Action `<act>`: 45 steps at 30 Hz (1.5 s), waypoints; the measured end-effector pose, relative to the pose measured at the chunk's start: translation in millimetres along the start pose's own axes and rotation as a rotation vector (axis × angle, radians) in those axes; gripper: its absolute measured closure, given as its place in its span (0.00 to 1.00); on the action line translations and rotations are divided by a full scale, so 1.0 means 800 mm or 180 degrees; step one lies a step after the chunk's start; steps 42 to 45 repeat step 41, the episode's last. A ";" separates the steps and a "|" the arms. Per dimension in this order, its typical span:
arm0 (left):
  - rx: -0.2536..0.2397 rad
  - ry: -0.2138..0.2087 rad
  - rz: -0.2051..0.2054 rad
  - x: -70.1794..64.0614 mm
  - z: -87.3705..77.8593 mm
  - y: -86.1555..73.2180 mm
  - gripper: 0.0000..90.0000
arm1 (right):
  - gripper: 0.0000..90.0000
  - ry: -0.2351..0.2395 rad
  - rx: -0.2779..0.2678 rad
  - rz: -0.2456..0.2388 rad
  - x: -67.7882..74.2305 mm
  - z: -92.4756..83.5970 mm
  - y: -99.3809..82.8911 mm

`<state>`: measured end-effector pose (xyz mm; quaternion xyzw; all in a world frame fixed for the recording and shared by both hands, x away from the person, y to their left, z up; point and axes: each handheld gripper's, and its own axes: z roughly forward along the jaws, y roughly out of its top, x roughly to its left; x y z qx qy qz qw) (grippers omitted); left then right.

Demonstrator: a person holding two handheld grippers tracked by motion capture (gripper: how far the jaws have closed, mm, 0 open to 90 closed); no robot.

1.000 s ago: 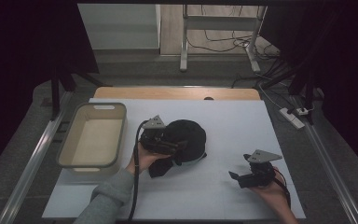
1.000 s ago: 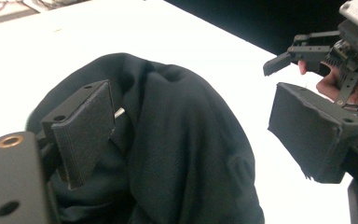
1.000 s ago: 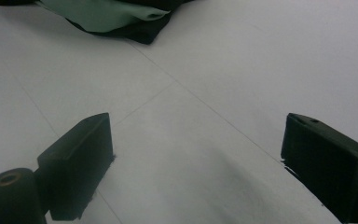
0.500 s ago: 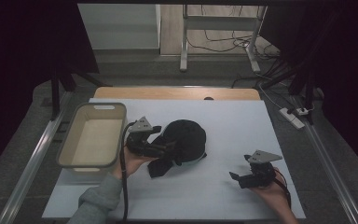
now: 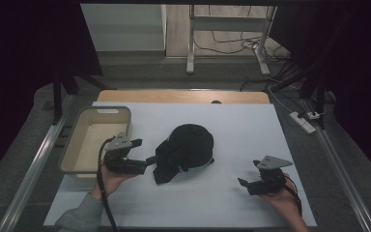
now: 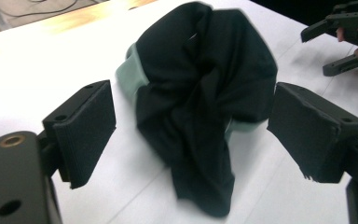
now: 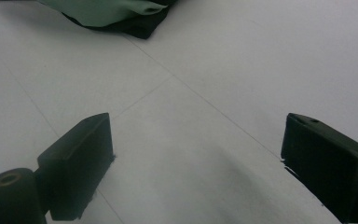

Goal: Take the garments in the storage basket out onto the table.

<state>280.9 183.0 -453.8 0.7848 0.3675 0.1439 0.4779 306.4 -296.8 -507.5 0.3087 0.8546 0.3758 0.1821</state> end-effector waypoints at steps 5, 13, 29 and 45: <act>0.0004 0.0077 -0.0048 0.004 -0.020 -0.019 0.17 | 0.10 0.0000 0.0005 -0.0006 0.000 0.001 0.000; 0.0002 0.0271 -0.0128 0.011 -0.054 -0.049 0.17 | 0.10 -0.0002 -0.0010 -0.0011 -0.001 -0.001 0.000; 0.0009 0.0371 -0.0209 0.024 -0.068 -0.067 0.18 | 0.10 0.0002 -0.0119 0.0000 0.000 -0.004 0.001; -0.0014 0.0395 -0.0183 0.024 -0.068 -0.064 0.18 | 0.10 0.0011 -0.0131 -0.0019 0.000 -0.006 0.000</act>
